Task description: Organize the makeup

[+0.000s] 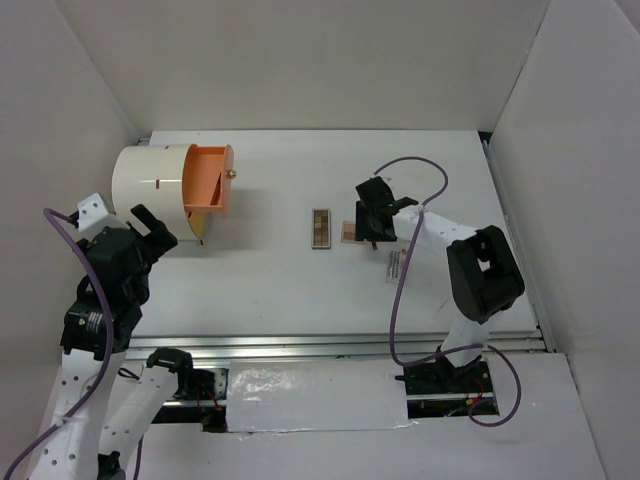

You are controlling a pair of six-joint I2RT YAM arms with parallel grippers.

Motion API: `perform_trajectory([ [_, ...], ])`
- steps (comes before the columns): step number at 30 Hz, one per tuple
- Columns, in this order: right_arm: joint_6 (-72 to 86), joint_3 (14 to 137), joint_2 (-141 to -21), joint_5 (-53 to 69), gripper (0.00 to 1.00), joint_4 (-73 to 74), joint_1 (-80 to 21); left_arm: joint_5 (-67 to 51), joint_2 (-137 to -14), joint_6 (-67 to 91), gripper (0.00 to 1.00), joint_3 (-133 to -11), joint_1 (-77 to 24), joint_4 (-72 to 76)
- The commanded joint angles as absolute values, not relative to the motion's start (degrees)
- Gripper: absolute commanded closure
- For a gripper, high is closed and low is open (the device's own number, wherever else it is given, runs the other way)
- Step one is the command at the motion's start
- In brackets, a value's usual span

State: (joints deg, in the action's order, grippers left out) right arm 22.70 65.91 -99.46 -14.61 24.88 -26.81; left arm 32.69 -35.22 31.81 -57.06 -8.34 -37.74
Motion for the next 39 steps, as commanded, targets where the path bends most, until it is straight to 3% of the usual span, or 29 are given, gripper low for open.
perform_trajectory([
  [1,21.7,65.3,-99.0,-14.2,0.37,22.8,-26.5,32.3,-35.7,31.5,0.01,-58.1,-8.4,-35.8],
  [11,23.0,65.8,-102.6,-6.9,0.42,23.8,-22.0,32.0,-35.9,31.4,0.01,-58.1,-8.4,-35.8],
  [39,23.5,74.3,-108.5,-6.9,0.57,34.2,-21.4,32.7,-35.1,30.8,0.00,-57.9,-10.2,-35.8],
])
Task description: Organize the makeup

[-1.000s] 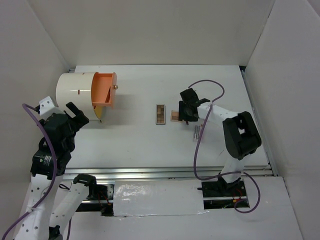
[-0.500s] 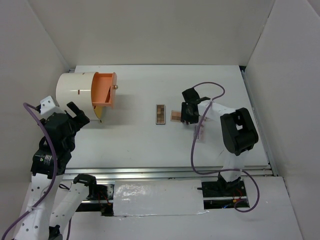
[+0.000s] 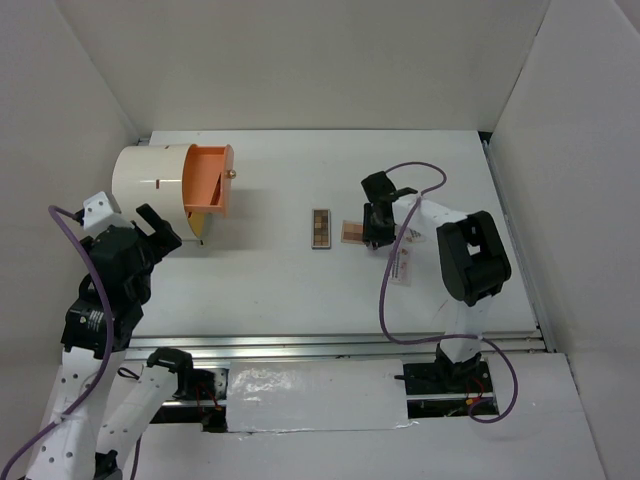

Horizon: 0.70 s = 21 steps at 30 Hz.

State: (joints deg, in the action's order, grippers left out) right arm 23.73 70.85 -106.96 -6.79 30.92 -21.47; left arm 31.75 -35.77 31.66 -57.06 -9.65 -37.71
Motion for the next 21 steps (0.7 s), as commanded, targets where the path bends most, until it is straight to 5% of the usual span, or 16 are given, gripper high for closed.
perform_trajectory([
  [1,23.4,74.7,-109.0,-6.9,0.57,35.1,-21.4,33.0,-35.1,30.8,0.01,-58.0,-10.4,-35.8],
  [12,23.3,78.8,-111.7,-6.7,0.58,39.0,-21.3,33.8,-34.2,30.5,0.01,-57.9,-11.1,-35.9],
  [21,22.0,79.0,-111.7,-5.5,0.82,38.8,-20.8,33.4,-33.5,30.1,0.01,-58.0,-11.4,-35.4],
])
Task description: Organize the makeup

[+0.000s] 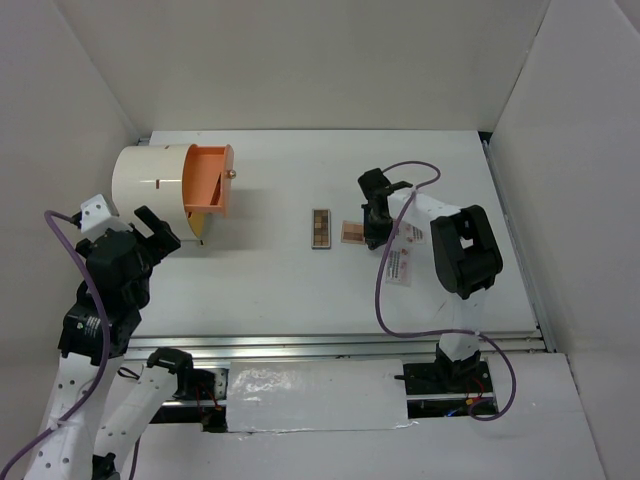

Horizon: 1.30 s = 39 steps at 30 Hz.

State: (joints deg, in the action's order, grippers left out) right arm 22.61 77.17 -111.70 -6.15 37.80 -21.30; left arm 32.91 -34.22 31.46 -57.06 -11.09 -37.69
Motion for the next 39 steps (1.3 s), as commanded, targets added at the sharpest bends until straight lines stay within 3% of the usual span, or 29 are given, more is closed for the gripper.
perform_trajectory([
  [1,22.0,78.8,-111.6,-5.4,0.83,38.8,-20.7,33.5,-33.3,30.1,0.01,-57.9,-11.4,-35.4],
  [8,21.6,75.3,-108.9,-4.0,0.94,35.7,-20.7,33.5,-33.3,30.1,0.01,-57.9,-11.4,-35.3],
  [15,24.6,71.8,-94.9,-4.0,0.95,34.3,-21.8,33.0,-33.9,30.3,0.00,-57.9,-11.4,-35.4],
  [20,27.2,80.1,-92.4,-8.2,0.95,38.5,-30.3,34.0,-33.2,31.0,0.01,-57.8,-11.3,-35.7],
  [21,27.4,83.5,-92.5,-4.6,0.95,37.5,-32.1,34.6,-33.0,31.5,0.00,-57.9,-11.3,-35.8],
  [27,36.7,103.5,-101.1,10.7,0.95,22.9,-44.9,40.1,-31.5,34.5,0.01,-57.9,-10.9,-37.4],
  [33,55.3,119.8,-115.6,12.6,0.94,12.9,-47.3,45.3,-31.1,37.7,0.01,-58.4,-10.9,-40.4],
  [39,62.5,123.6,-122.7,13.8,0.93,7.7,-47.8,44.3,-31.5,37.4,0.00,-58.4,-10.9,-40.1],
])
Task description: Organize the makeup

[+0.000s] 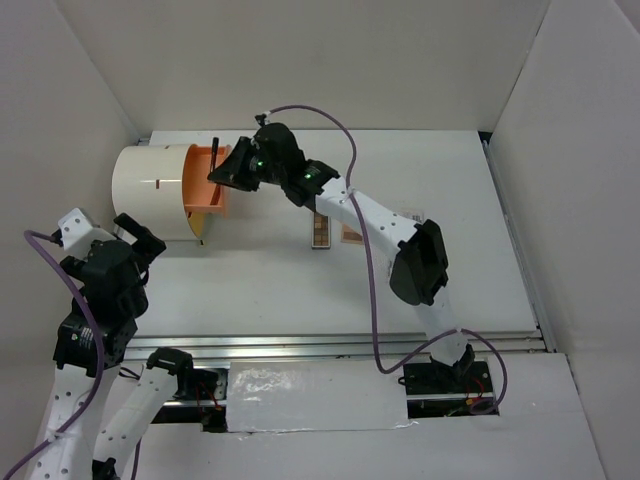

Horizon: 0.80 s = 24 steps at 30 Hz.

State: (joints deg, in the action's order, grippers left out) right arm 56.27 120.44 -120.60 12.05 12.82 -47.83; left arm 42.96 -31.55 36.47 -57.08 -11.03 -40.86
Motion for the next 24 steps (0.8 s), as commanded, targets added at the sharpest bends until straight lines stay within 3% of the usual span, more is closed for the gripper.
perform_trajectory([
  [1,62.4,125.0,-124.5,14.0,0.92,8.5,-47.8,44.0,-31.6,37.3,0.01,-58.4,-10.9,-39.9],
  [9,62.1,136.1,-130.5,14.9,0.89,10.3,-47.7,42.5,-31.3,36.3,0.01,-58.2,-10.9,-39.1],
  [13,62.8,135.9,-131.4,15.0,0.73,9.4,-47.5,42.1,-31.5,35.9,0.01,-58.3,-10.9,-38.9],
  [14,62.8,136.1,-131.8,15.5,0.64,9.1,-47.5,42.0,-31.5,35.9,0.01,-58.4,-10.9,-38.9],
  [18,62.4,138.2,-132.5,16.3,0.46,9.5,-47.5,41.8,-31.3,35.5,0.01,-58.2,-10.9,-38.7],
  [24,60.1,136.9,-128.7,16.7,0.44,10.9,-46.4,42.6,-31.8,35.4,0.01,-58.2,-10.9,-38.9],
])
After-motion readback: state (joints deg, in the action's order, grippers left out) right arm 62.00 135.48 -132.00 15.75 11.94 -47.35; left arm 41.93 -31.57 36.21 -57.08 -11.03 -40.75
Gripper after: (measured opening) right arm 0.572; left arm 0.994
